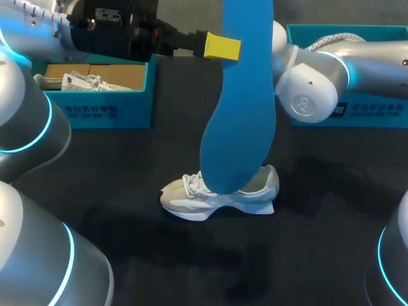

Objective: Take the shoe out of the shoebox, open the shoe tongue, remove and reinsert the insole, then place the shoe into the shoebox

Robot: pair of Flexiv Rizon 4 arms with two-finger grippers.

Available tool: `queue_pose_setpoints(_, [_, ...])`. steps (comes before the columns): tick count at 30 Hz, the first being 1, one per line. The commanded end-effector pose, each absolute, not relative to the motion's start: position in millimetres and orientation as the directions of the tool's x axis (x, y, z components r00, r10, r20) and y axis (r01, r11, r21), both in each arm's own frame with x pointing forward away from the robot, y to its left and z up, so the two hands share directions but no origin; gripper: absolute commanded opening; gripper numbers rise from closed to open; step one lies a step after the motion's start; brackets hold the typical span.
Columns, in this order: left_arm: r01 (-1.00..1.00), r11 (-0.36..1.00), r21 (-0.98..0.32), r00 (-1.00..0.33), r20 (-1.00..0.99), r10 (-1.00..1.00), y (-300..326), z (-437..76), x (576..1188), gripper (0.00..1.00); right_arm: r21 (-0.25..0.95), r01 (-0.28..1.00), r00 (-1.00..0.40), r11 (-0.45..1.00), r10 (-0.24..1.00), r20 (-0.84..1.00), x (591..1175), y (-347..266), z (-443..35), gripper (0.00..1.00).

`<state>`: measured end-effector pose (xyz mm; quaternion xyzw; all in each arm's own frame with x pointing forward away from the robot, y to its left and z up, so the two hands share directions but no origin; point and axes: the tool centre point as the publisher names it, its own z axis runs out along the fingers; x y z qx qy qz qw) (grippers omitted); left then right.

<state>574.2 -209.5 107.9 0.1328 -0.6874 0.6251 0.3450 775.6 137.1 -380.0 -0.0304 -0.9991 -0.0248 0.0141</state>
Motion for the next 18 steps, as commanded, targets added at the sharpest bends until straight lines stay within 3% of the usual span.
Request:
queue_pose_setpoints(1, [-0.613,0.185,-0.768,-0.727,0.64,0.249,-210.6,107.6,574.7,0.0,0.043,0.057,-0.998,0.997,0.055,0.038,777.2,139.2,-385.1,0.4])
queue_pose_setpoints(2, [-0.613,0.185,-0.768,-0.727,0.64,0.249,-210.6,107.6,574.7,0.0,0.043,0.057,-0.998,0.997,0.055,0.038,777.2,139.2,-385.1,0.4])
queue_pose_setpoints(3, [-0.613,0.185,-0.768,-0.727,0.64,0.249,-210.6,107.6,574.7,0.0,0.042,0.059,-0.998,0.997,0.057,0.04,776.9,138.1,-386.2,0.29])
queue_pose_setpoints(5, [-0.613,0.185,-0.768,-0.727,0.64,0.249,-210.6,107.6,574.7,0.0,0.04,0.064,-0.997,0.997,0.062,0.043,776.0,136.7,-386.7,0.19])
queue_pose_setpoints(6, [-0.613,0.185,-0.768,-0.727,0.64,0.249,-210.6,107.6,574.7,0.0,0.039,0.066,-0.997,0.997,0.064,0.045,774.5,135.0,-387.1,0.0])
queue_pose_setpoints(18, [-0.613,0.185,-0.768,-0.727,0.64,0.249,-210.6,107.6,574.7,0.0,0.012,0.074,-0.996,0.997,0.074,0.056,769.1,130.6,-389.2,0.0])
